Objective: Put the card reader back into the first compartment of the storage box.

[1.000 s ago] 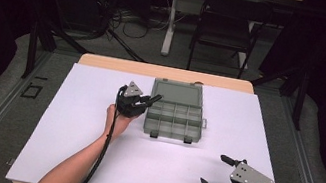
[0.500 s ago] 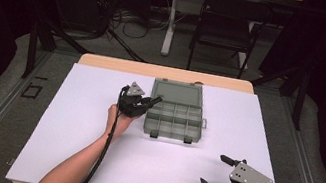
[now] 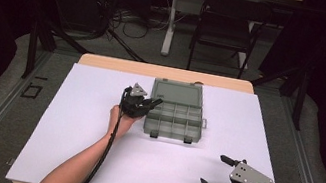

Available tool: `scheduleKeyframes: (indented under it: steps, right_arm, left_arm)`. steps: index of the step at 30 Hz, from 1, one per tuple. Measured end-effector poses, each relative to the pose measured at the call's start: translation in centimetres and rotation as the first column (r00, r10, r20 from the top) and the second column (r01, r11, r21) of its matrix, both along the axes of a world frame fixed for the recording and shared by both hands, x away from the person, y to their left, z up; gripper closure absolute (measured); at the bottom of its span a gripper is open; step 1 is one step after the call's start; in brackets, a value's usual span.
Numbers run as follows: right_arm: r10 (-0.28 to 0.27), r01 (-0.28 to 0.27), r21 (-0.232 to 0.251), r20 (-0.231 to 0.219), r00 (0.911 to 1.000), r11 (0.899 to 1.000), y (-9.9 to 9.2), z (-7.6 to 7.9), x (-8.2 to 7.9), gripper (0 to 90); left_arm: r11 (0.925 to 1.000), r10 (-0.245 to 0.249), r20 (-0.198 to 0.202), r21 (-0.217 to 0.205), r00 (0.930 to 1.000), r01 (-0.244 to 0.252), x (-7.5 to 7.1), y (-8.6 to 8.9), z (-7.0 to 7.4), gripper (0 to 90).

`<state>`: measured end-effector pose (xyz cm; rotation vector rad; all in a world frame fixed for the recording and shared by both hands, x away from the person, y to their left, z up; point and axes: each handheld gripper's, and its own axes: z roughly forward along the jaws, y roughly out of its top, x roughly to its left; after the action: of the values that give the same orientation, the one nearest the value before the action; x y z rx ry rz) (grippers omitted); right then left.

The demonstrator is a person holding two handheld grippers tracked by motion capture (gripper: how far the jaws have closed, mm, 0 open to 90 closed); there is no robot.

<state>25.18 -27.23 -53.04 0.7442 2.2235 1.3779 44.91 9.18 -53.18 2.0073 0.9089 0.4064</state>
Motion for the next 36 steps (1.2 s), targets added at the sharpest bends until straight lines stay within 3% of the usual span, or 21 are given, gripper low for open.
scheduleKeyframes:
  steps: [1, 2, 3, 4, 8, 11, 20, 26, 36]
  right_arm:
    - [0.0, 0.0, 0.0, 0.0, 1.0, 1.0, 0.0, 0.0, 0.0, 0.9]
    - [0.001, -0.001, 0.0, 0.0, 1.0, 1.0, 0.0, 0.0, 0.0, 1.0]
    - [0.003, -0.003, -0.001, 0.002, 1.0, 1.0, 0.0, 0.0, 0.0, 0.9]
    - [0.003, -0.003, -0.001, 0.002, 1.0, 1.0, 0.0, 0.0, 0.0, 0.9]
    - [0.003, -0.004, 0.001, 0.006, 1.0, 1.0, 0.0, 0.0, -0.1, 0.9]
    - [0.003, -0.003, 0.003, 0.005, 1.0, 1.0, -0.2, 0.1, -0.1, 0.9]
    - [0.001, -0.001, 0.005, 0.005, 1.0, 1.0, -0.3, 0.1, -0.2, 0.9]
    - [-0.002, 0.002, 0.002, -0.005, 1.0, 1.0, -0.2, 0.0, 0.0, 0.9]
    - [0.002, -0.002, -0.001, -0.009, 1.0, 1.0, -0.1, -0.1, 0.0, 0.9]
  left_arm:
    - [1.0, 0.003, -0.011, -0.001, 0.9999, -0.003, 0.0, 0.0, -0.1, 72.8]
    - [0.9998, -0.018, -0.018, 0.004, 0.9997, 0.018, 0.2, -0.1, -0.2, 66.4]
    - [0.999, -0.033, -0.034, 0.03, 0.9989, 0.034, 0.2, -0.3, -0.3, 45.1]
    - [0.9985, -0.038, -0.035, 0.039, 0.9987, 0.039, 0.2, -0.4, -0.3, 45.1]
    - [0.9988, -0.046, -0.021, 0.017, 0.9987, 0.047, -0.1, -0.5, 0.2, 25.0]
    - [0.9986, -0.053, -0.021, -0.004, 0.9984, 0.053, -0.3, -0.3, 0.7, 17.0]
    - [0.9963, -0.086, -0.03, 0.002, 0.9959, 0.086, -1.3, 0.3, 1.6, 10.0]
    - [0.9972, -0.075, -0.032, 0.003, 0.9967, 0.075, -2.3, 1.5, 2.3, 3.4]
    - [0.9949, -0.09, -0.041, 0.041, 0.9951, 0.092, -4.8, 2.8, 3.2, 0.1]
